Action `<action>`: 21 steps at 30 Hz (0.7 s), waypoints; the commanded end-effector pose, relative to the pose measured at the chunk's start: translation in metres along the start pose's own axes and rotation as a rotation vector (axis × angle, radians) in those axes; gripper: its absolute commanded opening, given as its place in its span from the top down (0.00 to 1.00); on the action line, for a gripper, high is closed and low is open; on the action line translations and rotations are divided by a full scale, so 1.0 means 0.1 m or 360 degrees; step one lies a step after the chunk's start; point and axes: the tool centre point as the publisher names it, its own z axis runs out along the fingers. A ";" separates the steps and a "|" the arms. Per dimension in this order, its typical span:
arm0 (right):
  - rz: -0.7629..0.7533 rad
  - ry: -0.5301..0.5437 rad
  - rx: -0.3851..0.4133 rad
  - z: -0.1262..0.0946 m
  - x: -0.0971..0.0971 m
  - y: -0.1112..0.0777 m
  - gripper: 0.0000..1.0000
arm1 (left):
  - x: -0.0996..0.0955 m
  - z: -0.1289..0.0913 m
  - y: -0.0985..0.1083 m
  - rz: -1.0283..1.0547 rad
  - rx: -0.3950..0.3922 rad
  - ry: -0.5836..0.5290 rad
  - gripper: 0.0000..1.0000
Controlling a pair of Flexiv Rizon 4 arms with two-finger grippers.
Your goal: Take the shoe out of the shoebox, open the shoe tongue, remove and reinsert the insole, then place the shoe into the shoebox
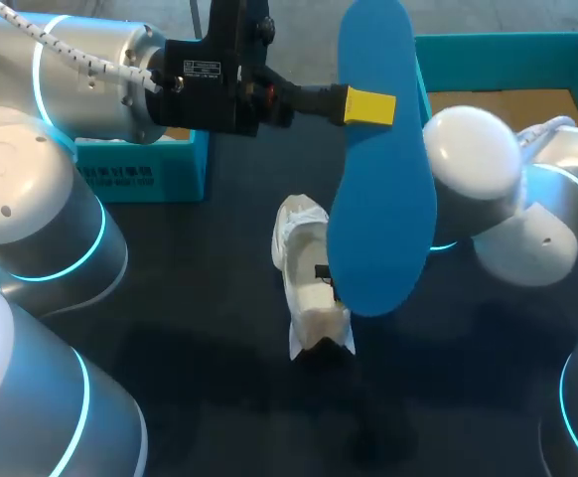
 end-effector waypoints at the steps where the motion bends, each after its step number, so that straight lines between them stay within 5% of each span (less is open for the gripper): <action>1: 0.0013 -0.0009 0.0019 0.17 0.07 0.00 1.00 | 0.00 0.00 0.02 0.0000 0.0004 -0.0001 1.00; 18: 0.0105 -0.0050 0.0044 0.35 0.06 -0.02 1.00 | 0.00 0.00 0.02 0.0000 0.0004 -0.0001 1.00; 19: 0.0109 -0.0049 0.0046 0.36 0.05 -0.03 0.86 | 0.00 0.00 0.02 0.0000 0.0004 -0.0001 1.00; 20: 0.0119 -0.0042 0.0052 0.36 0.05 -0.03 0.54 | 0.00 0.00 0.02 0.0000 0.0004 -0.0001 1.00; 21: 0.0128 -0.0041 0.0054 0.35 0.04 -0.03 0.11 | 0.00 0.00 0.02 0.0000 0.0004 -0.0001 1.00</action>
